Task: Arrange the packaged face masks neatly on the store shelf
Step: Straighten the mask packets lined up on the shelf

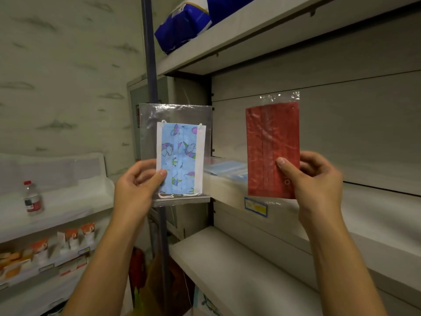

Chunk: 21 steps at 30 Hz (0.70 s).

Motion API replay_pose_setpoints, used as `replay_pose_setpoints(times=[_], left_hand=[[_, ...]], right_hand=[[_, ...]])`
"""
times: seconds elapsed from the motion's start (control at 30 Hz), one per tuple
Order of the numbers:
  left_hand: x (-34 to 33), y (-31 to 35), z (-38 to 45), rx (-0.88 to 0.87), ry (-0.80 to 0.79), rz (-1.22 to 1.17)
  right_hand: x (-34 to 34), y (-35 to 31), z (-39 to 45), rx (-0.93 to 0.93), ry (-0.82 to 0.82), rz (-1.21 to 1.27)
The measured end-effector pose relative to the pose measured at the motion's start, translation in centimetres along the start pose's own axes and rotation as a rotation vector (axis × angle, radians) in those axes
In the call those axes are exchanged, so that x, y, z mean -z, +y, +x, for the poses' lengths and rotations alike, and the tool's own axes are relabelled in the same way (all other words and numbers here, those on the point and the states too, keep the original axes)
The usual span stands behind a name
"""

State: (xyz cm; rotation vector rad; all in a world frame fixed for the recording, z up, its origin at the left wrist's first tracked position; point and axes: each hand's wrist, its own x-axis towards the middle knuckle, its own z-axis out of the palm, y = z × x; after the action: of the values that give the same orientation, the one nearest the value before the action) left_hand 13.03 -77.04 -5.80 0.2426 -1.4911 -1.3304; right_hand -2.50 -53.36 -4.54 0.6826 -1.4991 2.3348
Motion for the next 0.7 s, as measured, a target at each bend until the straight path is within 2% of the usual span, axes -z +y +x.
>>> replay_pose_setpoints(times=[0.37, 0.6, 0.7], left_hand=[[-1.6, -6.4, 9.4, 0.015, -0.072, -0.069], [-4.2, -10.1, 15.2, 0.05, -0.212, -0.153], [-6.1, -10.7, 17.1, 0.084, -0.32, -0.165]], right_hand=[[-2.5, 3.6, 5.6, 0.059, 0.117, -0.092], [-3.8, 3.5, 8.0, 0.125, 0.243, -0.21], [-4.0, 3.4, 8.4, 0.138, 0.332, -0.254]])
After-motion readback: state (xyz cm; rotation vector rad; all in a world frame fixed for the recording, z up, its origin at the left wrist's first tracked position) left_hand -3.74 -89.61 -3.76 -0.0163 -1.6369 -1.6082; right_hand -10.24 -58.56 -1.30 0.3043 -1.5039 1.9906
